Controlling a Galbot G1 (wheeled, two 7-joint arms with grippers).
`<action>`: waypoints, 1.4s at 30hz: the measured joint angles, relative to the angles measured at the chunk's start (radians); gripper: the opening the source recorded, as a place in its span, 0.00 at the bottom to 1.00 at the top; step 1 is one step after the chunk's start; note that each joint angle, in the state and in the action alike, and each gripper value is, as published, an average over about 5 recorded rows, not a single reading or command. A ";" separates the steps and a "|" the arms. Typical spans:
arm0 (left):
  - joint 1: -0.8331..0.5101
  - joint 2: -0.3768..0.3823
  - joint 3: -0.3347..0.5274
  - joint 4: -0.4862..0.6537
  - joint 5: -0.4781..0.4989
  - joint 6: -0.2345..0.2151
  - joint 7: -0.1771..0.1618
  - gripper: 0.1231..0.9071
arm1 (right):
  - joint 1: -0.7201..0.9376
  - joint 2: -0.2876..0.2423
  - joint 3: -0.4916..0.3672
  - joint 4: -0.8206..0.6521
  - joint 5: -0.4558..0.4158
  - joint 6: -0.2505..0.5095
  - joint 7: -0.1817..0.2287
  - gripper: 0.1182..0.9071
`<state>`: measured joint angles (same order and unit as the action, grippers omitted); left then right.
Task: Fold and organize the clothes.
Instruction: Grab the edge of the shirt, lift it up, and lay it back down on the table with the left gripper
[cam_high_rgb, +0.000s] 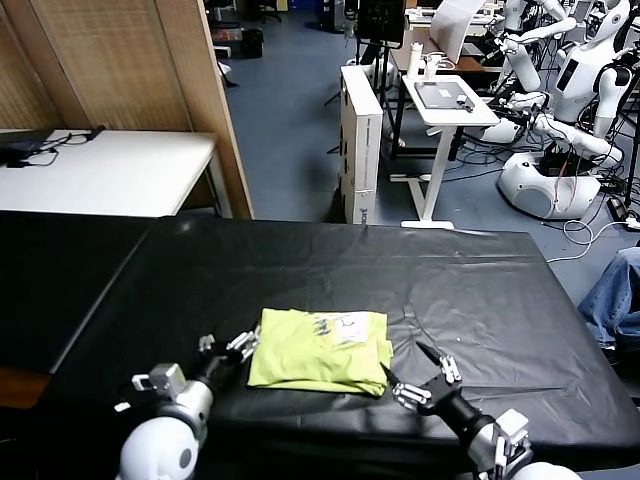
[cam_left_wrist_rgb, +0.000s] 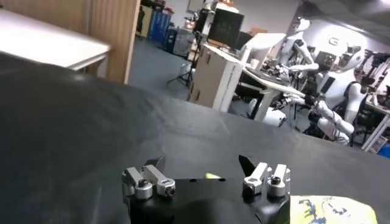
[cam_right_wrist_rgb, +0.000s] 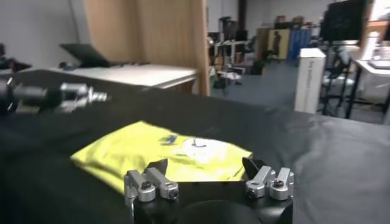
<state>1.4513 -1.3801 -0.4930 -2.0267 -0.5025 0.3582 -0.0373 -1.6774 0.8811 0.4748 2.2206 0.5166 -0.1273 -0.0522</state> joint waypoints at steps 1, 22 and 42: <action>0.004 -0.013 0.001 0.000 0.001 -0.001 0.000 1.00 | 0.000 0.001 0.002 0.000 0.000 0.000 0.000 1.00; 0.008 -0.128 0.008 0.058 0.038 -0.033 0.033 1.00 | -0.004 0.008 0.014 0.005 0.001 0.002 -0.005 1.00; 0.039 -0.159 0.007 0.066 -0.026 -0.034 0.056 0.51 | -0.002 0.008 0.011 -0.001 -0.005 0.004 -0.006 1.00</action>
<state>1.4906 -1.5387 -0.4865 -1.9610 -0.5284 0.3244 0.0190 -1.6792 0.8896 0.4861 2.2192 0.5111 -0.1233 -0.0583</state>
